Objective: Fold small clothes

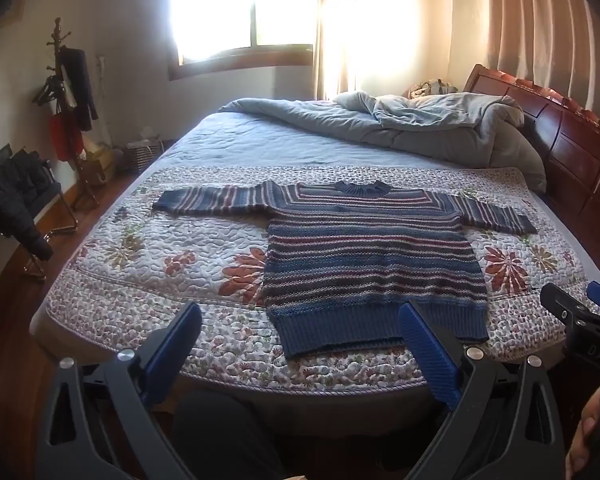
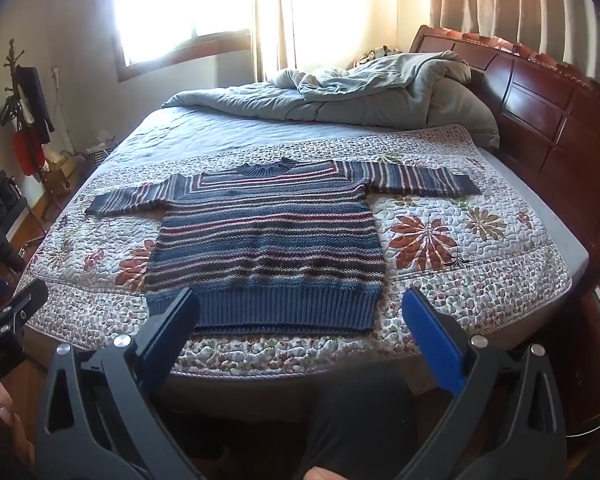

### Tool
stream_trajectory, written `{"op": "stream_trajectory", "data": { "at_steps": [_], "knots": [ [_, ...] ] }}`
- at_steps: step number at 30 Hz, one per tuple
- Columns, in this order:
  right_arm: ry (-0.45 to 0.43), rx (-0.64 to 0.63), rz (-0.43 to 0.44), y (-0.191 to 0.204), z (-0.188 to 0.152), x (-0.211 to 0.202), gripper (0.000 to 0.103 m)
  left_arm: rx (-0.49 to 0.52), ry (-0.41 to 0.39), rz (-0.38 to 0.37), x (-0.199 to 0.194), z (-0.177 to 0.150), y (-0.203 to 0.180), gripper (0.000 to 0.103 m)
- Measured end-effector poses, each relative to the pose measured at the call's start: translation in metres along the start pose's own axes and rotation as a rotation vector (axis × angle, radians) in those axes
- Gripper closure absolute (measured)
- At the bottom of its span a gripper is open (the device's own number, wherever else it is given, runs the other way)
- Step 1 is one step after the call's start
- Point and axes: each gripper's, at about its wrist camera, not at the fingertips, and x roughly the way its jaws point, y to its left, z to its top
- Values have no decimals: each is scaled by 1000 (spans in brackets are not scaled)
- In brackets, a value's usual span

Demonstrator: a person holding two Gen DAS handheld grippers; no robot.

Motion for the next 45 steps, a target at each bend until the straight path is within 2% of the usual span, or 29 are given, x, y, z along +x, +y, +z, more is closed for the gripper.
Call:
{"op": "stream_trajectory", "data": {
  "at_steps": [17, 25, 31, 34, 36, 39, 45],
  "knots": [
    [12, -1, -5, 0, -2, 4, 3, 4, -1, 2, -1, 1, -5, 4],
    [26, 2, -7, -1, 1, 16, 3, 2, 19, 5, 18, 1, 1, 4],
    [63, 22, 24, -13, 8, 43, 3, 16, 32, 1, 36, 4, -2, 4],
    [49, 30, 41, -23, 14, 57, 3, 44, 22, -56, 50, 4, -5, 4],
    [4, 53, 71, -38, 20, 71, 3, 47, 19, -120, 63, 6, -8, 4],
    [-10, 127, 159, -72, 30, 101, 3, 58, 49, -131, 89, 12, -16, 4],
    [142, 365, 166, -173, 45, 202, 3, 60, 52, -174, 152, 27, -35, 4]
  ]
}}
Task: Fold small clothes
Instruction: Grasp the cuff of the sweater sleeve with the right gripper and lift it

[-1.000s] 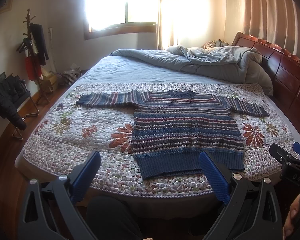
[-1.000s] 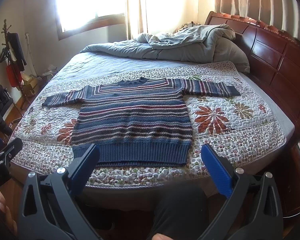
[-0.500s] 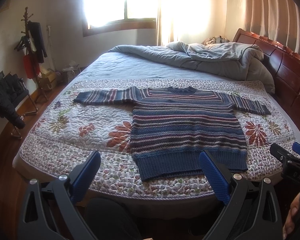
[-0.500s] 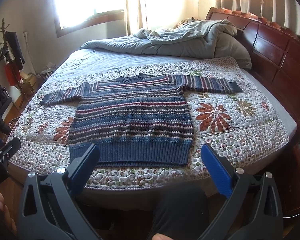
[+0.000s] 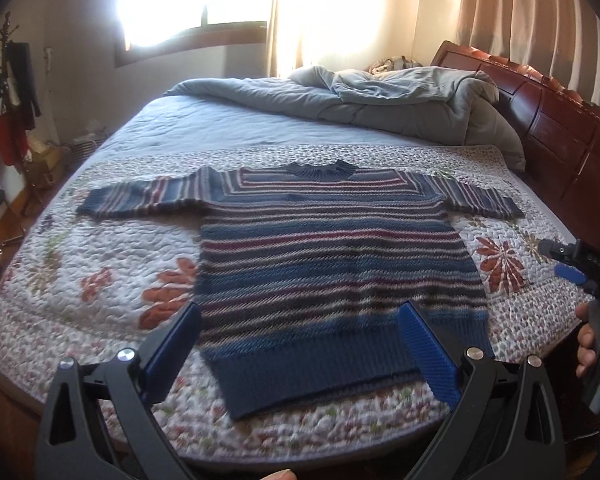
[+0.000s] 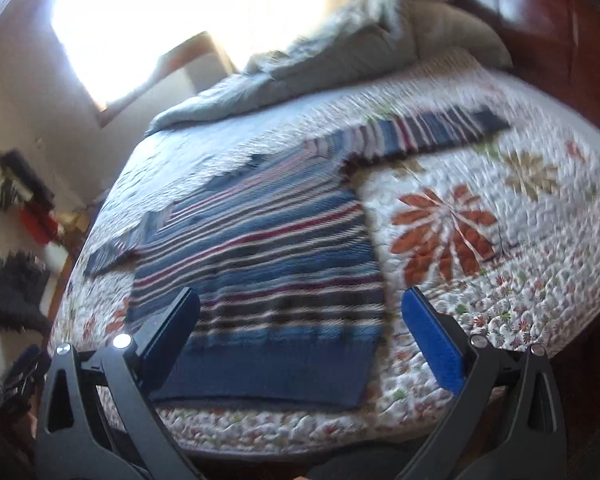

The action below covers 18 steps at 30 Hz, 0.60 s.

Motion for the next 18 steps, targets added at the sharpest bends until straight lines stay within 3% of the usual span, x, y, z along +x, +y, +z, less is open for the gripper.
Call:
{"op": "stream_trajectory", "data": {
  "at_steps": [3, 7, 9, 11, 18],
  "knots": [
    [31, 133, -17, -57, 30, 35, 3, -8, -13, -12, 38, 13, -4, 4],
    [-12, 280, 19, -125, 72, 63, 7, 11, -8, -8, 89, 27, -10, 4],
    [-34, 395, 122, -163, 96, 80, 15, 25, 0, -13, 110, 30, -12, 4],
    [-40, 465, 159, -192, 116, 95, 35, 32, 12, -18, 130, 33, -16, 4],
    [-117, 720, 246, -291, 180, 143, 51, 29, 16, -62, 174, 30, -28, 4]
  ]
}}
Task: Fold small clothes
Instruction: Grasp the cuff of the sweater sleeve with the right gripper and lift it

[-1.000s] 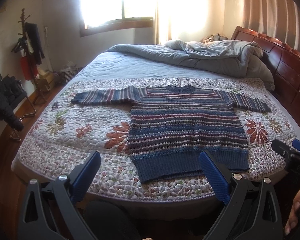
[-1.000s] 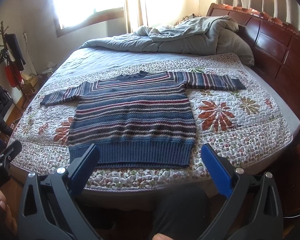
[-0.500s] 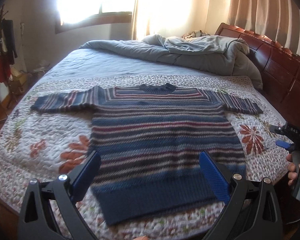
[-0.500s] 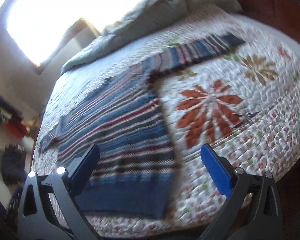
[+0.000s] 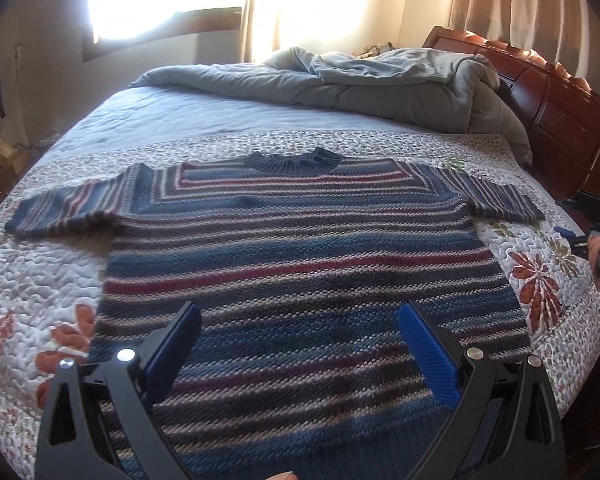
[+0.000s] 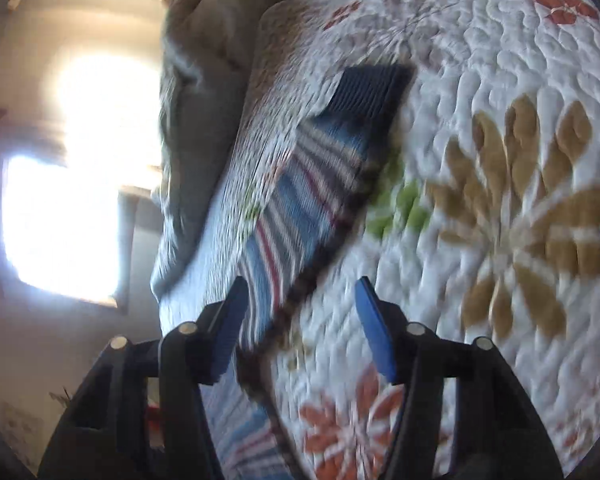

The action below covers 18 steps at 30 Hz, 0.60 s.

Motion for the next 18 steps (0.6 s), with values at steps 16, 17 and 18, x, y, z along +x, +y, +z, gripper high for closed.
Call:
{"op": "stream_trajectory", "data": {
  "at_steps": [16, 17, 18],
  "knots": [
    [-88, 88, -62, -44, 88, 66, 53, -19, -9, -29, 44, 1, -7, 4],
    [-94, 88, -62, -43, 91, 68, 56, -21, -5, -30, 46, 0, -6, 4],
    [-96, 84, -64, -43, 91, 67, 58, -24, -2, -30, 48, 0, -6, 4]
  ]
}}
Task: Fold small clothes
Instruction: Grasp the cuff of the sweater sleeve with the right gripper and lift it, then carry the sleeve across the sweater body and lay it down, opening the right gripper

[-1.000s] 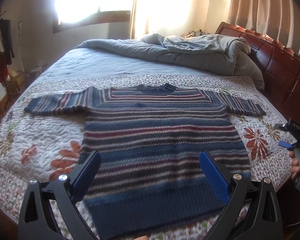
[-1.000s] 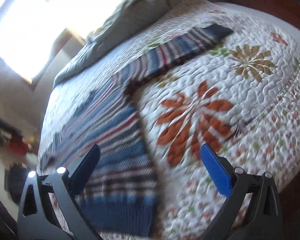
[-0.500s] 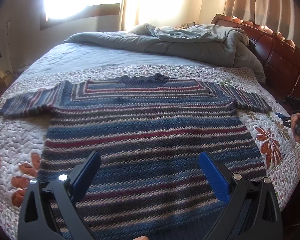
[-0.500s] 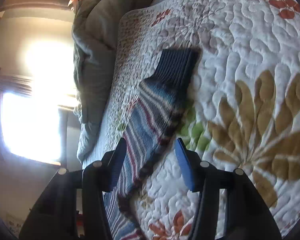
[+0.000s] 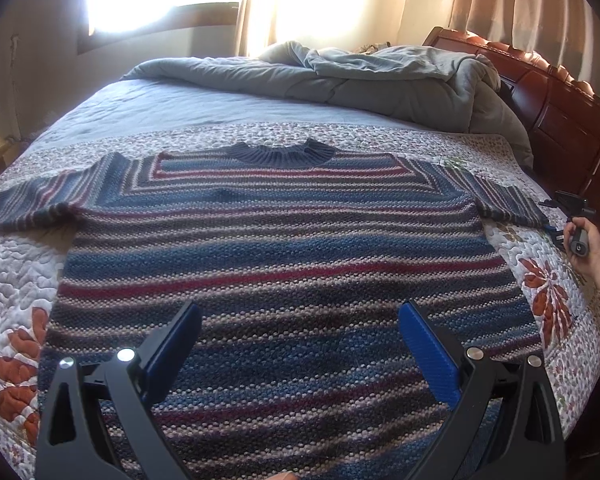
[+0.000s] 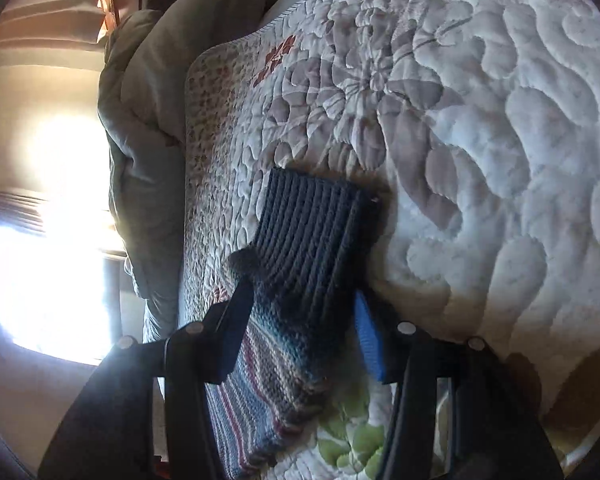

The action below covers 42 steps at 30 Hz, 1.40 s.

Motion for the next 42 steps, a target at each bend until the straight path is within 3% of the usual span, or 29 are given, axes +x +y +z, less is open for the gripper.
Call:
{"op": "stream_trajectory", "data": {
  "at_steps": [3, 10, 19, 28, 37, 42],
  "knots": [
    [11, -33, -32, 4, 6, 7, 90, -1, 12, 8, 6, -1, 2, 4],
    [-55, -180, -68, 39, 1, -22, 91, -1, 17, 18, 10, 1, 7, 4],
    [-125, -420, -81, 140, -29, -61, 92, -46, 14, 9, 18, 13, 20, 4],
    [-176, -679, -92, 247, -105, -84, 92, -96, 4, 1, 18, 11, 55, 4],
    [-202, -937, -104, 342, -219, -86, 92, -170, -8, 22, 15, 14, 106, 4],
    [-183, -1084, -138, 377, -290, -63, 92, -224, -14, -20, 8, 16, 127, 4]
  ]
}}
